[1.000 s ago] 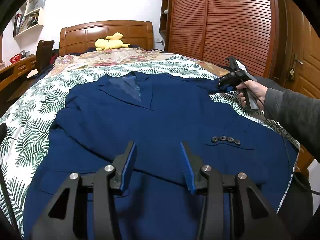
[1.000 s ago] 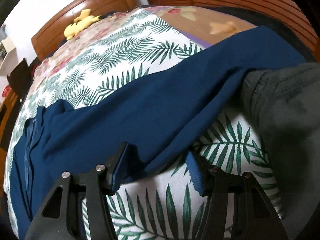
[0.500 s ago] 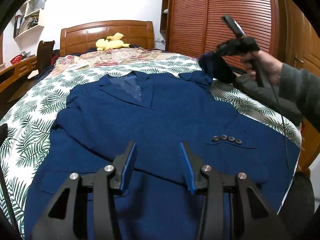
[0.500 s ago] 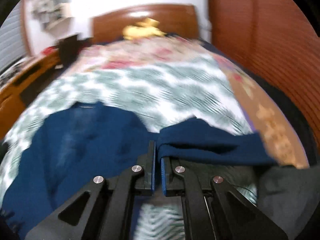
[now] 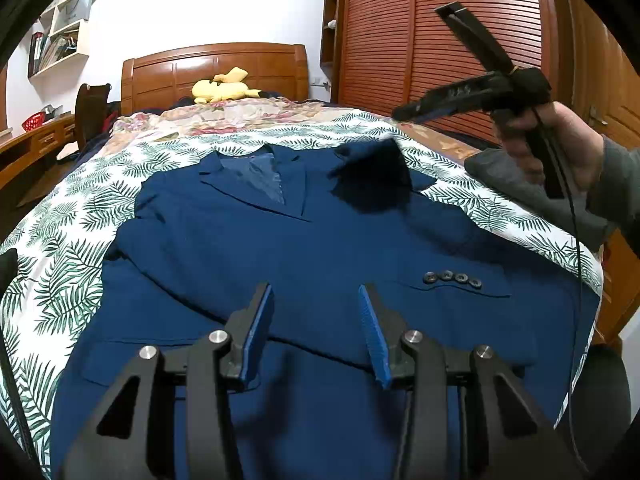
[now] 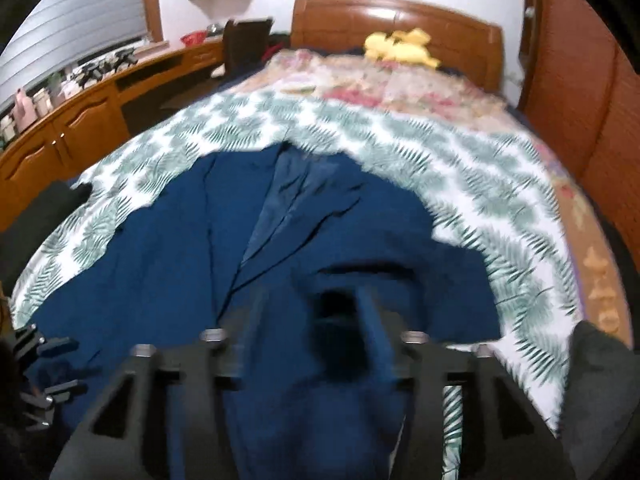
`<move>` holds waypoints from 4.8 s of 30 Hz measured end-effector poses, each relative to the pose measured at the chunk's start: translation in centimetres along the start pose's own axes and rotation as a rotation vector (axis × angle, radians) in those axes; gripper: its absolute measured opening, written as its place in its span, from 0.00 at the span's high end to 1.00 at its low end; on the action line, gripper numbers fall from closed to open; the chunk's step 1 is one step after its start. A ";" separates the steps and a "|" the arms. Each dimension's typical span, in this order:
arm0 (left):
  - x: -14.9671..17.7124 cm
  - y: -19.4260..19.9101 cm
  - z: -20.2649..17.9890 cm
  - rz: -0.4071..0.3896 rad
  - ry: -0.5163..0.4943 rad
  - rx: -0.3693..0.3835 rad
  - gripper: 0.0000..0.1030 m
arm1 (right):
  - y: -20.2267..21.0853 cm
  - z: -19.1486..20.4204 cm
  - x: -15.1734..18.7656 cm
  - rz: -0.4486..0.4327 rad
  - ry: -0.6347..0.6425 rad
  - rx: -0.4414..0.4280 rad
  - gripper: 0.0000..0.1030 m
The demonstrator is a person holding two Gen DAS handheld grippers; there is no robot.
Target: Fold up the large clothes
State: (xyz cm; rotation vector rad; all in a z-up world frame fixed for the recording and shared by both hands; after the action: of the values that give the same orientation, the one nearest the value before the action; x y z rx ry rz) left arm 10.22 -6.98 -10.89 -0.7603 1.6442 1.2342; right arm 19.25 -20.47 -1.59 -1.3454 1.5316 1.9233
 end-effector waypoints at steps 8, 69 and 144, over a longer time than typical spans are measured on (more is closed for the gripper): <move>-0.1 0.1 0.0 -0.001 0.002 0.006 0.59 | -1.2 -6.9 -0.4 0.007 -0.061 0.161 0.43; 0.3 7.7 -1.2 0.008 0.005 -0.080 0.59 | 9.5 7.4 7.1 -0.122 -0.070 -0.090 0.42; -8.6 4.7 4.0 0.045 -0.115 -0.212 1.00 | 7.4 3.8 13.4 -0.038 -0.021 0.045 0.42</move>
State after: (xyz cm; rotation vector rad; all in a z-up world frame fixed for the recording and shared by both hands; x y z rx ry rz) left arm 10.73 -2.10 -1.50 -0.7690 1.4598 1.4740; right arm 5.43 -23.60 -8.45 -1.3222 1.5188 1.8634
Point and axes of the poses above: each gripper's, at about its wrist camera, not at the fingertips, and y roughly against the way its jaws point, z to its left, x to its underside, the point moved 6 cm from there along -y, roughly the way its jaws point, and after that the axes turned 10 degrees about -z, right-handed, at the moved point
